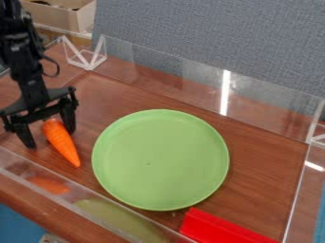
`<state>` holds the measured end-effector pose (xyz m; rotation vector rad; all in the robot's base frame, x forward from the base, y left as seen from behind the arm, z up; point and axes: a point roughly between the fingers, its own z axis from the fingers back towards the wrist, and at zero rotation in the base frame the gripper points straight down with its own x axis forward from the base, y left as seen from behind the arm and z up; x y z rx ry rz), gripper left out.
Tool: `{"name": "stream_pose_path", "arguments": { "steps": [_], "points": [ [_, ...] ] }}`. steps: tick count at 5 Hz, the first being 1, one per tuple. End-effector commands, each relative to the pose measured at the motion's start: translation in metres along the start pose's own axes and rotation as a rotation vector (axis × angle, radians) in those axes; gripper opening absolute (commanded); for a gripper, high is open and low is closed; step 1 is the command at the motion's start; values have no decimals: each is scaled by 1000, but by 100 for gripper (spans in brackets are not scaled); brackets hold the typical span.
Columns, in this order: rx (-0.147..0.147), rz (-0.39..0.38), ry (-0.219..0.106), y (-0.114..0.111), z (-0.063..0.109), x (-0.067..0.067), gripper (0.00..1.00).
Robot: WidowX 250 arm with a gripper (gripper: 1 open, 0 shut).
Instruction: Put the carrot on the green plate
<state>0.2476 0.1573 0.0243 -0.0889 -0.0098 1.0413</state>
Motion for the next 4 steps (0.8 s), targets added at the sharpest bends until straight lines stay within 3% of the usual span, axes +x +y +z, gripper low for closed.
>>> {"name": "stream_pose_path", "arguments": {
  "steps": [1, 3, 4],
  "points": [
    [-23, -2, -49, 0, 11, 5, 100],
    [-56, -21, -72, -3, 14, 3, 100],
    [-69, -25, -88, -8, 26, -3, 100]
  ]
}}
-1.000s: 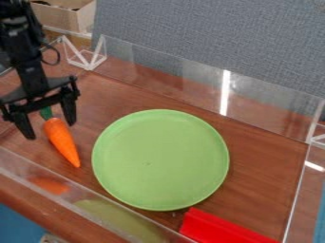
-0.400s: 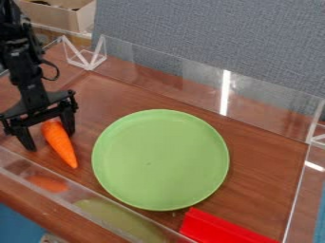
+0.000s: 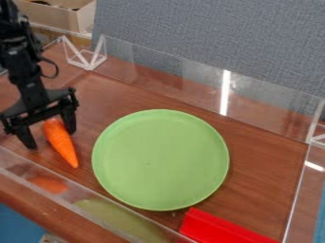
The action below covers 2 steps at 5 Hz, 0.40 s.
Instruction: Put the carrot on the green plate
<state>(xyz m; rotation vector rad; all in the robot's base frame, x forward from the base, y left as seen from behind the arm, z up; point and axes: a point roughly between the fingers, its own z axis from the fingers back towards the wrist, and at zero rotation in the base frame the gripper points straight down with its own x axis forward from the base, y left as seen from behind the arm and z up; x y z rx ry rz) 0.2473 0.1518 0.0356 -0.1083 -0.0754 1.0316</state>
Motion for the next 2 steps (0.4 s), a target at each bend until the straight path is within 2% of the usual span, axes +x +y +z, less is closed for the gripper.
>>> {"name": "stream_pose_path", "arguments": {
  "steps": [1, 2],
  "points": [
    [-28, -18, -57, -12, 23, -1, 100],
    [-18, -33, -73, -18, 24, -3, 100]
  ]
}}
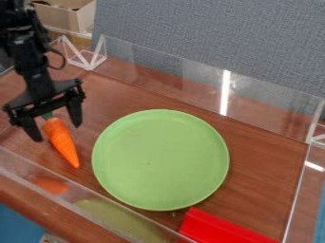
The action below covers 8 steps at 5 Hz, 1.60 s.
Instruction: Put the carrot on the green plate
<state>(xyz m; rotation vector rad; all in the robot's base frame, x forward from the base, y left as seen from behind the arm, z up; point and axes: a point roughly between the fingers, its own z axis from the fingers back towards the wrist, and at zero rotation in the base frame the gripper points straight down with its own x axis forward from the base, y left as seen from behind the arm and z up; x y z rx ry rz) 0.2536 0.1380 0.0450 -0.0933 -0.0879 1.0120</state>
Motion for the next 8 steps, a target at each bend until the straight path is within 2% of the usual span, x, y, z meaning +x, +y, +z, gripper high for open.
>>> {"name": "stream_pose_path", "arguments": {
  "steps": [1, 2, 3, 5, 6, 7, 8],
  "points": [
    [-12, -13, -61, -6, 14, 6, 100],
    [-3, -9, -65, -7, 13, 8, 100],
    [8, 12, -66, -9, -1, 10, 0],
    [-32, 116, -2, -15, 34, -10, 0],
    [-53, 140, 46, -26, 53, -30, 0],
    [-60, 128, 94, -52, 65, -58, 0],
    [-59, 90, 127, -84, 66, -93, 0]
  ]
}}
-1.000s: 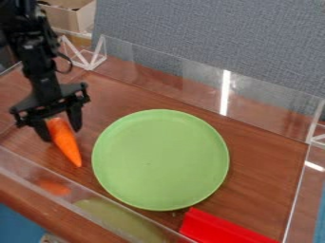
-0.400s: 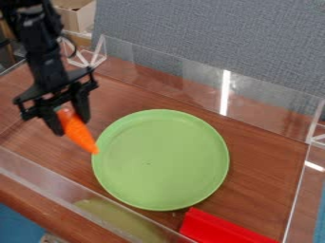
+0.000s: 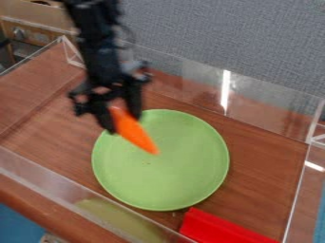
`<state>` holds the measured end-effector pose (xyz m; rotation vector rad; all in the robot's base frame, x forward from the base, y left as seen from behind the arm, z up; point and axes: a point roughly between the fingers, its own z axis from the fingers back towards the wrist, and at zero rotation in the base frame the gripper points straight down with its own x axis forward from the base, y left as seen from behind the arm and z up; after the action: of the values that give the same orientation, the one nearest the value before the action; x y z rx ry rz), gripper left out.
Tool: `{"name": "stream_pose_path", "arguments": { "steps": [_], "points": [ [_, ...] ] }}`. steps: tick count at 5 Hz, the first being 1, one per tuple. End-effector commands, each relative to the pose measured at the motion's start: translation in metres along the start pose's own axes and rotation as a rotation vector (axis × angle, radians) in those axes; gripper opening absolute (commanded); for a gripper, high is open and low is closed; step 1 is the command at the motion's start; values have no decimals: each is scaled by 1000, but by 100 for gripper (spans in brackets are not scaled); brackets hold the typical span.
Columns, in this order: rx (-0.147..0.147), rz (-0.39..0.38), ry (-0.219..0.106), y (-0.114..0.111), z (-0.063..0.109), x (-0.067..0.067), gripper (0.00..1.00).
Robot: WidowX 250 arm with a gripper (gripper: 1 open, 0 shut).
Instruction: Put the carrot on the green plate
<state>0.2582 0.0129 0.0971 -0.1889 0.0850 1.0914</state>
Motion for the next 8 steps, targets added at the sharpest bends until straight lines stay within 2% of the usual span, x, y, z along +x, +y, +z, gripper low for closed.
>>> {"name": "stream_pose_path", "arguments": {
  "steps": [1, 2, 3, 5, 7, 8],
  "points": [
    [-58, 63, -47, -6, 3, -15, 0],
    [-63, 105, -49, -8, -11, -22, 0],
    [-63, 85, -40, -5, -16, -27, 0],
    [-82, 69, -15, -1, -9, -24, 0],
    [-104, -32, 19, 9, -15, -16, 0],
    [-122, -24, 20, 8, -22, -33, 0]
  ]
}}
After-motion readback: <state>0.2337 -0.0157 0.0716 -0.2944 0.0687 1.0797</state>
